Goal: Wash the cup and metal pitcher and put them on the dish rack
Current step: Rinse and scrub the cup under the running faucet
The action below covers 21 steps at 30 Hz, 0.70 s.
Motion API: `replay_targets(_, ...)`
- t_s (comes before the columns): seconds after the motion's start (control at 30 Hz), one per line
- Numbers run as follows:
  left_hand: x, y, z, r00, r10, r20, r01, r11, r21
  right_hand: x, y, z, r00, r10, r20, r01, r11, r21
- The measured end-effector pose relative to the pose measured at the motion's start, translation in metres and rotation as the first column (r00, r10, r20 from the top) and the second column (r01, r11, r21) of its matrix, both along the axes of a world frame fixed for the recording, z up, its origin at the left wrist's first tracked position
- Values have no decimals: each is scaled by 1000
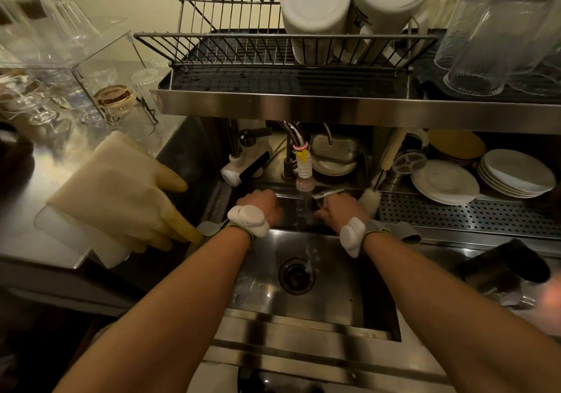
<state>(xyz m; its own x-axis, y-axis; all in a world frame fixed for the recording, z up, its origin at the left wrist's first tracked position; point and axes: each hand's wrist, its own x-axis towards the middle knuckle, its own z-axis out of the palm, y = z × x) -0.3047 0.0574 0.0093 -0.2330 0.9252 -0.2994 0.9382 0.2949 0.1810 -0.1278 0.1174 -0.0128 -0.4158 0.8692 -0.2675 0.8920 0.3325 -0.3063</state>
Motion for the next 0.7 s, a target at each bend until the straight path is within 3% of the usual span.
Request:
replay_targets(0.23,8,-4,3,1000,1,-31,0,999,39,1,-7,19,955,132,264,-198,950,241)
replay_targets(0.43,6,-6,5,999,6,-34,-4,998,57,-1,-10,26,887,144,439,-327,868,374)
replay_targets(0.7,5,-9,6,999,3,-35,-1,998,58,3,-6,33,843,177,508,-430,789,438)
